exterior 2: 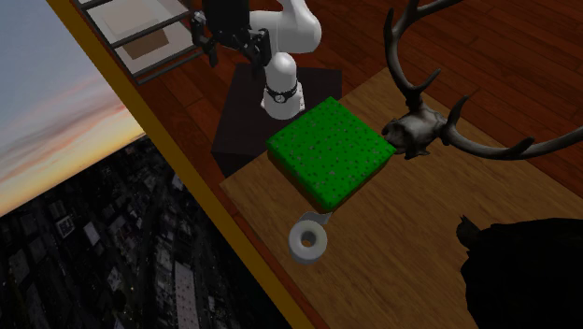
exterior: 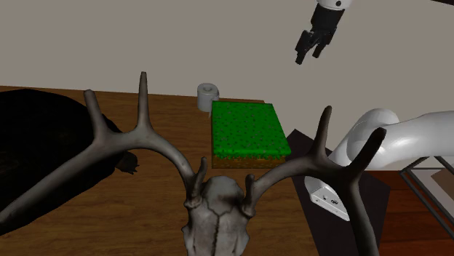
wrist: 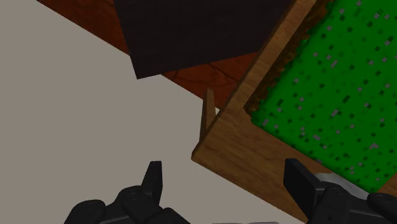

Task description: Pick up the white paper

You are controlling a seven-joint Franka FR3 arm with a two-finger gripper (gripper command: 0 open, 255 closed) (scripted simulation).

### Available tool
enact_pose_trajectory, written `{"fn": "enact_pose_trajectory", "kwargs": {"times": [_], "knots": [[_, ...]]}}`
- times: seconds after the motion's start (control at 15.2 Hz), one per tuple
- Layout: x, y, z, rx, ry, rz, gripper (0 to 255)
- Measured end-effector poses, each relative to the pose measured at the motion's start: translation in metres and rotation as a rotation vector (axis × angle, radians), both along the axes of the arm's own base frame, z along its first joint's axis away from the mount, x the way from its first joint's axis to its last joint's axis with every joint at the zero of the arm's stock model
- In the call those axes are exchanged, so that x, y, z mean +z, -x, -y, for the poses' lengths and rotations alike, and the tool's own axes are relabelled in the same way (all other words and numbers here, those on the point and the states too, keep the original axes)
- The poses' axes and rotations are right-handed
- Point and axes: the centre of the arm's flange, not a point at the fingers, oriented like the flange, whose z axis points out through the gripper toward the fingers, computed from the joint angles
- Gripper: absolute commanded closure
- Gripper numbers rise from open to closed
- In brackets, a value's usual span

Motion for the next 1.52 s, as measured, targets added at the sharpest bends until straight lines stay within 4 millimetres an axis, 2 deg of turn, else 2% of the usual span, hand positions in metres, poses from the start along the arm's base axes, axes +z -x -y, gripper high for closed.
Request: {"fn": "enact_pose_trajectory", "kwargs": {"times": [0.13,0.33,0.53,0.99,1.45,1.52], "knots": [[-0.003,-0.005,-0.003,0.004,-0.002,-0.001,0],[-0.020,-0.029,-0.013,0.029,-0.008,-0.007,0],[-0.041,-0.063,-0.030,0.057,-0.017,-0.012,0],[-0.090,-0.126,-0.067,0.124,-0.037,-0.025,0],[-0.129,-0.196,-0.114,0.191,-0.057,-0.037,0],[-0.139,-0.205,-0.119,0.201,-0.060,-0.040,0]]}}
